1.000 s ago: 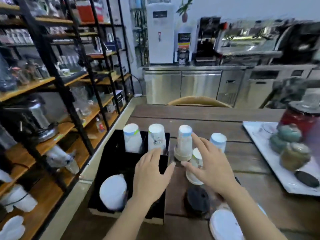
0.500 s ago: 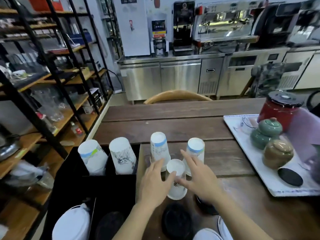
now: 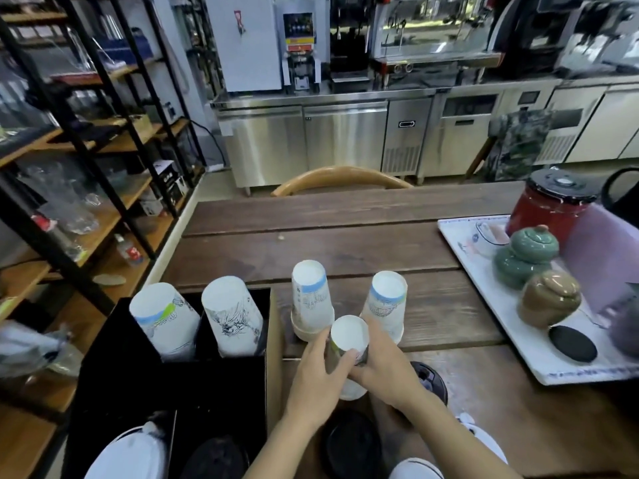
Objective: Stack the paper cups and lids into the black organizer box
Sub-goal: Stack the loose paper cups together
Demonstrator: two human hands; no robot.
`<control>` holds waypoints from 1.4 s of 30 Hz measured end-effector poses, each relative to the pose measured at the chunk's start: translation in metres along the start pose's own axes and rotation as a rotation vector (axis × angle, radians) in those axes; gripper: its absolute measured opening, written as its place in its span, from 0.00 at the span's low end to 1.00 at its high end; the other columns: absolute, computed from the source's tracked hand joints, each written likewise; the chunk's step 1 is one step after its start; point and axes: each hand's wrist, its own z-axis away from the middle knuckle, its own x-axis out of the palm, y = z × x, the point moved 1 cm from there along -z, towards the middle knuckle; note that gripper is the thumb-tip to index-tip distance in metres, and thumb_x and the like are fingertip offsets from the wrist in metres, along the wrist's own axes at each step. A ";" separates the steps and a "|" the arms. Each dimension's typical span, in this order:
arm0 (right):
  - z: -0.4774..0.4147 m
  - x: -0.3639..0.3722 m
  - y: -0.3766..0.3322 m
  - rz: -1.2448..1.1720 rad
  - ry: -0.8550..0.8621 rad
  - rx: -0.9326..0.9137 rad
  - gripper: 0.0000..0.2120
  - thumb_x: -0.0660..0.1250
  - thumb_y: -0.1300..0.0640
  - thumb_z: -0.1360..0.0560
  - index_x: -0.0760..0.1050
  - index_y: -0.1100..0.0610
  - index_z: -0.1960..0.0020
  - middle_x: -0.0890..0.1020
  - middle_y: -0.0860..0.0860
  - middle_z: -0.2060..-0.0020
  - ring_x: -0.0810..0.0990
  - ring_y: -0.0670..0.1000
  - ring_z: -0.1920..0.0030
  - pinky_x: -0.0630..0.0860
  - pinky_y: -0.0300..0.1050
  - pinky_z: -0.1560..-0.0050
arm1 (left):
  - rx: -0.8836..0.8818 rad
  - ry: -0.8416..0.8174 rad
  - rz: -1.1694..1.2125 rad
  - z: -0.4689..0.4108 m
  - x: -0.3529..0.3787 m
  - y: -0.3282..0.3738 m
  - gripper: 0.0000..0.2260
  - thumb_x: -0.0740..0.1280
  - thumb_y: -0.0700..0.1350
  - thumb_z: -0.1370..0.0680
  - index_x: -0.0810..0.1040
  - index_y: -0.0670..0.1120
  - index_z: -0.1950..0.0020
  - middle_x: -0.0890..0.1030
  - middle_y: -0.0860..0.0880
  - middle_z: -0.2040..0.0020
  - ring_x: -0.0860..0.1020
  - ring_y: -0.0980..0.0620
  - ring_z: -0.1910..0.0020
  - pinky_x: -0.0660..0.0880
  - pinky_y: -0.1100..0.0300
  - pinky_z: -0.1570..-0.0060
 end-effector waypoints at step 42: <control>-0.040 -0.057 0.052 -0.221 0.161 0.253 0.55 0.78 0.55 0.35 0.40 0.50 0.24 0.65 0.47 0.35 0.70 0.45 0.38 0.68 0.41 0.38 | -0.092 -0.334 0.071 -0.091 0.031 0.027 0.30 0.71 0.47 0.27 0.61 0.56 0.29 0.66 0.54 0.31 0.66 0.55 0.31 0.64 0.55 0.30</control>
